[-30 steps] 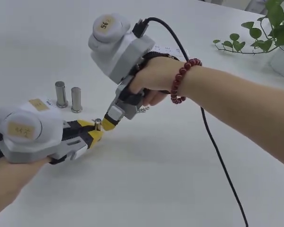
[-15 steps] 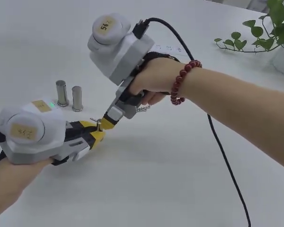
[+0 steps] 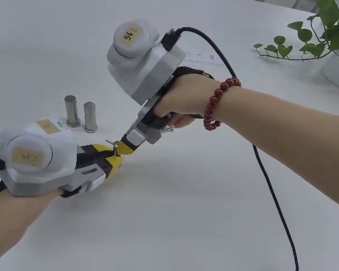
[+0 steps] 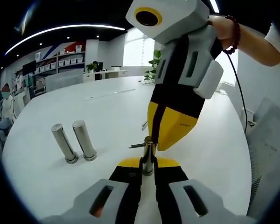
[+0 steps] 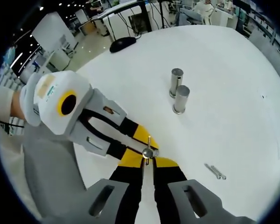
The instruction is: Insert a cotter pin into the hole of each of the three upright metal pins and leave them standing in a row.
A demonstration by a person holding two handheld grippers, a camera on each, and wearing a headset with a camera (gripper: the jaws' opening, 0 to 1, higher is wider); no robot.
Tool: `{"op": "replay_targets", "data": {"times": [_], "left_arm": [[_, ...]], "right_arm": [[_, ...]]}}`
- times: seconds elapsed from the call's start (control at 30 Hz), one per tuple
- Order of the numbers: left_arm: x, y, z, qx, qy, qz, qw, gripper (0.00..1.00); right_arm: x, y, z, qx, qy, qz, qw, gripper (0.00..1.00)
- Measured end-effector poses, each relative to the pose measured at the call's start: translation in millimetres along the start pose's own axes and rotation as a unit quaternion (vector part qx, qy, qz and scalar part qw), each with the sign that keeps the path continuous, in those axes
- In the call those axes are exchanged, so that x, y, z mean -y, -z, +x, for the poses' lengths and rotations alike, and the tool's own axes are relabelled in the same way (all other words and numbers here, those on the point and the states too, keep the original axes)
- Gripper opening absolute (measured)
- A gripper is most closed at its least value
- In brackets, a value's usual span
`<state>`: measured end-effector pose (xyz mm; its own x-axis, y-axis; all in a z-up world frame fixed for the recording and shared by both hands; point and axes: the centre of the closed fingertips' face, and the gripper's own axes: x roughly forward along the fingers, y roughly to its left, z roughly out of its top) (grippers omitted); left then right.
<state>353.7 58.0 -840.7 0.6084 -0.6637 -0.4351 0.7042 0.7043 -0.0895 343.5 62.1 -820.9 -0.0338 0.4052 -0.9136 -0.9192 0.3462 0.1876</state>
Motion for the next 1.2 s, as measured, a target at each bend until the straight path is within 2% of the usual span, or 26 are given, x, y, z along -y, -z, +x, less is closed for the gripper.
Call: {"op": "replay_targets", "data": {"times": [0.1, 0.4, 0.73, 0.97, 1.2], "left_arm": [[-0.2, 1.6, 0.3, -0.004, -0.001, 0.001, 1.0000, 0.08], [1.0, 3.2, -3.7, -0.007, 0.002, -0.002, 1.0000, 0.18], [3.1, 2.3, -15.8, -0.009, 0.005, -0.007, 0.9999, 0.37], [0.7, -2.1, -28.0, -0.003, -0.002, -0.008, 1.0000, 0.42], [3.1, -6.7, -39.7, 0.007, 0.000, -0.010, 0.9999, 0.47]], "right_arm": [[0.4, -1.2, 0.2, 0.004, 0.001, -0.006, 1.0000, 0.12], [0.9, 3.0, -1.7, 0.015, 0.007, -0.021, 0.9996, 0.19], [-2.5, 1.4, -9.0, 0.044, 0.010, -0.030, 0.9985, 0.24], [-3.1, 7.8, -12.8, 0.041, 0.019, -0.044, 0.9980, 0.20], [-2.4, 6.3, -13.5, 0.056, 0.023, -0.049, 0.9970, 0.12]]}}
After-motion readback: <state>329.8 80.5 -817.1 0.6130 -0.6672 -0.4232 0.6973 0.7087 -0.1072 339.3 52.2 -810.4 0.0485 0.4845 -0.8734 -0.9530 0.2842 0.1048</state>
